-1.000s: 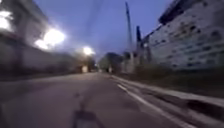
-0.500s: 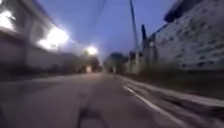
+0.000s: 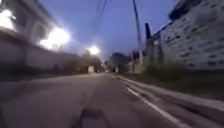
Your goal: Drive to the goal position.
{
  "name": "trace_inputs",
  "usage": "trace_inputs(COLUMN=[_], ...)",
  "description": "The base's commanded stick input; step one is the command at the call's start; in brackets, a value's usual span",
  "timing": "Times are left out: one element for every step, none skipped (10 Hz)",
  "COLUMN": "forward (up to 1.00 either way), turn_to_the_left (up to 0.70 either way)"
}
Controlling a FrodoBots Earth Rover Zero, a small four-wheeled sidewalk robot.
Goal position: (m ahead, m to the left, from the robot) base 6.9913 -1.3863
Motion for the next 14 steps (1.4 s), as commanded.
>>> trace_inputs(forward=[0.70, 0.70, 0.70, 0.70, 0.70, 0.70, 0.70, 0.70, 0.70, 0.70, 0.70, 0.70, 0.70, 0.70], turn_to_the_left=[0.00, 0.00, 0.00, 0.00, 0.00, -0.21, -0.35, -0.35, -0.27, -0.05, 0.00, 0.00, 0.00, 0.00])
